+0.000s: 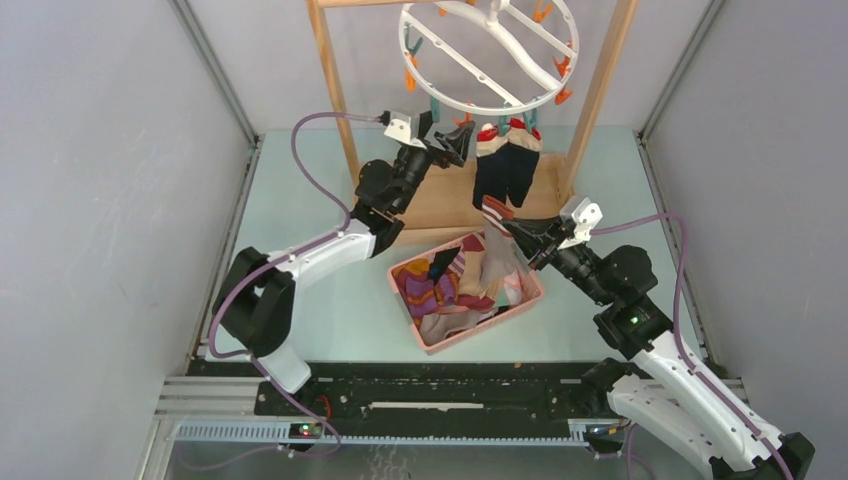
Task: Clip the socks to the hanger
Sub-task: Open the clamp at the hanger.
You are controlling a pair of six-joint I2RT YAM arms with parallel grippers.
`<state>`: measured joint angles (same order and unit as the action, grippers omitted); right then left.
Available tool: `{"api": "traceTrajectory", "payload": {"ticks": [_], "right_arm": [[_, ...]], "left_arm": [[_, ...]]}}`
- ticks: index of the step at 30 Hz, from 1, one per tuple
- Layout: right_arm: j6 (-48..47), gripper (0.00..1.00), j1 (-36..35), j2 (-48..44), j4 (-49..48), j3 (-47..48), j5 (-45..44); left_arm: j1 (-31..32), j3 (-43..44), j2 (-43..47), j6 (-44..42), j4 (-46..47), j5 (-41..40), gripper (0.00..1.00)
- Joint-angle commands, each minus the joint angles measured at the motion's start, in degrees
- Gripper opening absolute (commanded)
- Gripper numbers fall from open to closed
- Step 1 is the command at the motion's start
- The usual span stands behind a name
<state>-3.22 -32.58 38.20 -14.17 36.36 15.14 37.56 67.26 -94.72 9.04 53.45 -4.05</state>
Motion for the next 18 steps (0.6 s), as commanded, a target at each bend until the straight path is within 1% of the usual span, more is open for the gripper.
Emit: {"api": "traceTrajectory", "payload": {"ticks": [1,5,11,18], "right_arm": [[1.2,0.00,0.6,-0.4,-2.8,0.1,0.4],[1.1,0.00,0.7,-0.5,-2.8,0.1,0.4],[1.2,0.00,0.8,-0.6,-2.8,0.1,0.6],[1.1,0.00,0.9,-0.9,-2.5,0.1,0.6]], "left_arm": [[0.9,1.4,2.0,-0.5,1.3,-4.7,0.87],[1.4,2.2,1.7,-0.5,0.4,-6.3,0.85],[2.3,2.1,1.8,-0.2,0.5,-5.7,0.83],[3.0,-0.9,3.4,0.1,2.1,-6.1,0.82]]}}
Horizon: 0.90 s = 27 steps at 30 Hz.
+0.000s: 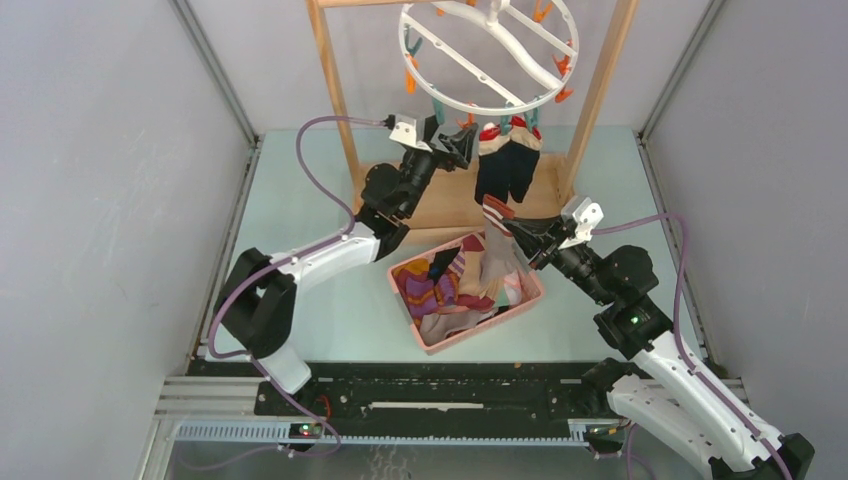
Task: Clip the socks to the hanger
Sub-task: Open the clamp at the hanger.
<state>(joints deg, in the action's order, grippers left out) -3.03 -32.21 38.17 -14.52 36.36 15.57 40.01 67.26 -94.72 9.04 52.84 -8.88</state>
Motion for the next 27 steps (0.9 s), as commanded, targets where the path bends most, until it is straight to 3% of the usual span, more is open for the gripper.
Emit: {"api": "traceTrajectory", "payload": {"ticks": [1,13,27], "right_arm": [[0.9,0.00,0.6,-0.9,-2.1,0.1,0.2],[1.1,0.00,0.7,-0.7,-2.4,0.1,0.5],[1.0,0.00,1.1,-0.8,-1.7,0.1,0.0]], "left_arm": [[0.6,-1.5,3.8,0.2,2.9,-1.5,0.82],[0.8,-9.1,7.7,1.5,3.1,-3.0,0.83],[5.1,-11.7,10.3,-5.8,5.4,-5.1,0.80]]}}
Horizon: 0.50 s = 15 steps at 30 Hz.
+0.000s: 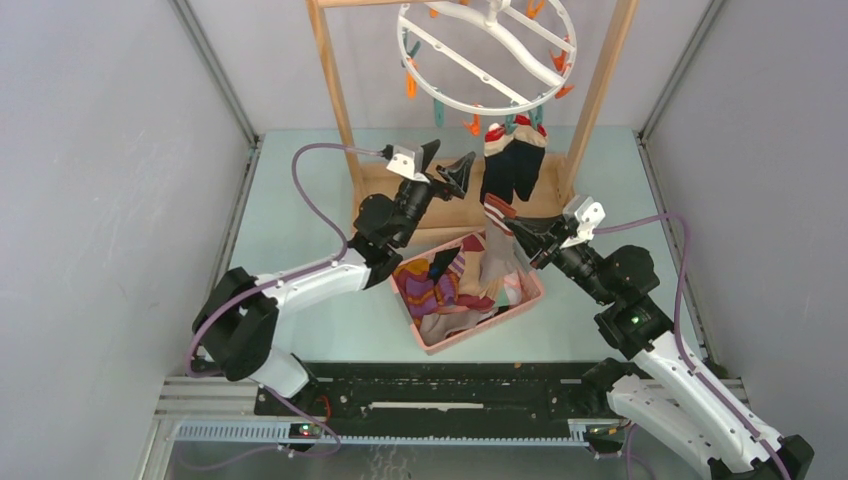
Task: Clip the socks to the hanger
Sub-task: Open the clamp at the hanger.
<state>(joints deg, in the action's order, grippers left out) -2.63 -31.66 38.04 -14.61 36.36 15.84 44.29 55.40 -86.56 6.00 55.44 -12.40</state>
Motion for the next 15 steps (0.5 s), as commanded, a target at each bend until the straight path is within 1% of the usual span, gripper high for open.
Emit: {"api": "traceTrajectory", "payload": {"ticks": [1,7,15], "right_arm": [[0.6,0.00,0.5,-0.6,-1.5,0.1,-0.4],[0.5,0.00,0.7,-0.5,-1.6,0.1,-0.4],[0.5,0.00,1.1,-0.8,-1.3,0.1,-0.4]], "left_arm": [[0.9,0.9,2.0,-2.7,2.5,-1.6,0.79],[2.1,5.8,0.0,-2.6,-0.4,-3.7,0.73],[3.0,12.1,-3.8,-2.5,-3.3,-6.2,0.74]]}}
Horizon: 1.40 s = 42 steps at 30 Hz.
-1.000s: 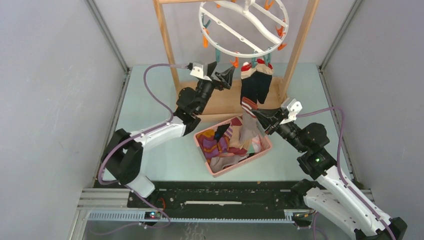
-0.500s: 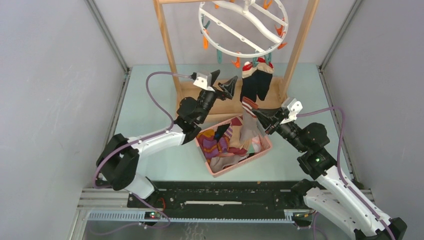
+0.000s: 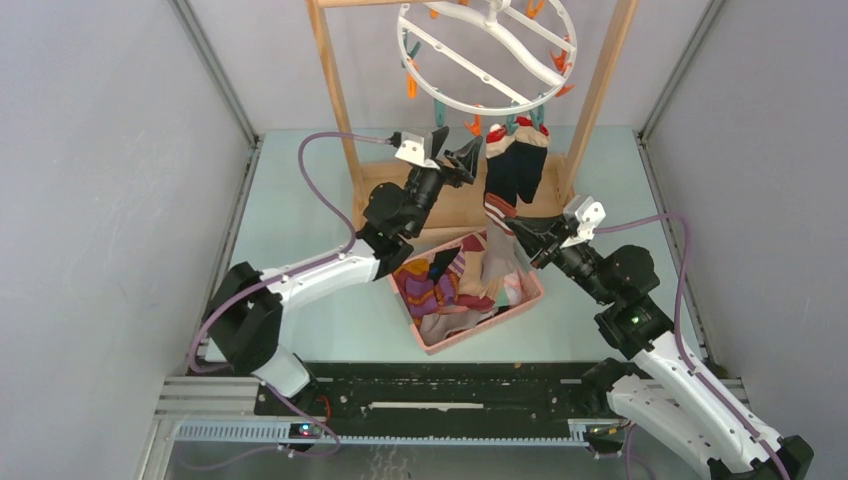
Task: Clip the socks to the hanger
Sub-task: Open the clamp at the hanger.
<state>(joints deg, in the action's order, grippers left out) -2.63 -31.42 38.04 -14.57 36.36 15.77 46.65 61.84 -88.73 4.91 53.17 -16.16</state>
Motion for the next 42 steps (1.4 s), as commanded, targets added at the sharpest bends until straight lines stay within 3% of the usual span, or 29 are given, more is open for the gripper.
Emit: {"api": "traceTrajectory", "payload": {"ticks": [1,15,37,42], "right_arm": [[0.5,0.00,0.9,-0.9,-1.3,0.1,-0.3],[1.1,0.00,1.9,-1.7,-2.3,-0.8,-0.1],[1.7,0.00,2.9,-2.0,-2.4,-0.8,0.6],[1.7,0.00,2.9,-2.0,-2.3,-0.8,0.5]], "left_arm": [[0.7,6.5,-1.9,-1.3,-1.6,-2.9,0.74],[1.1,15.7,-6.8,-0.9,-8.7,-9.2,0.80],[1.1,20.9,-9.0,-4.5,-11.2,-14.9,0.75],[1.2,20.9,-8.5,-4.8,-11.2,-14.8,0.68]]}}
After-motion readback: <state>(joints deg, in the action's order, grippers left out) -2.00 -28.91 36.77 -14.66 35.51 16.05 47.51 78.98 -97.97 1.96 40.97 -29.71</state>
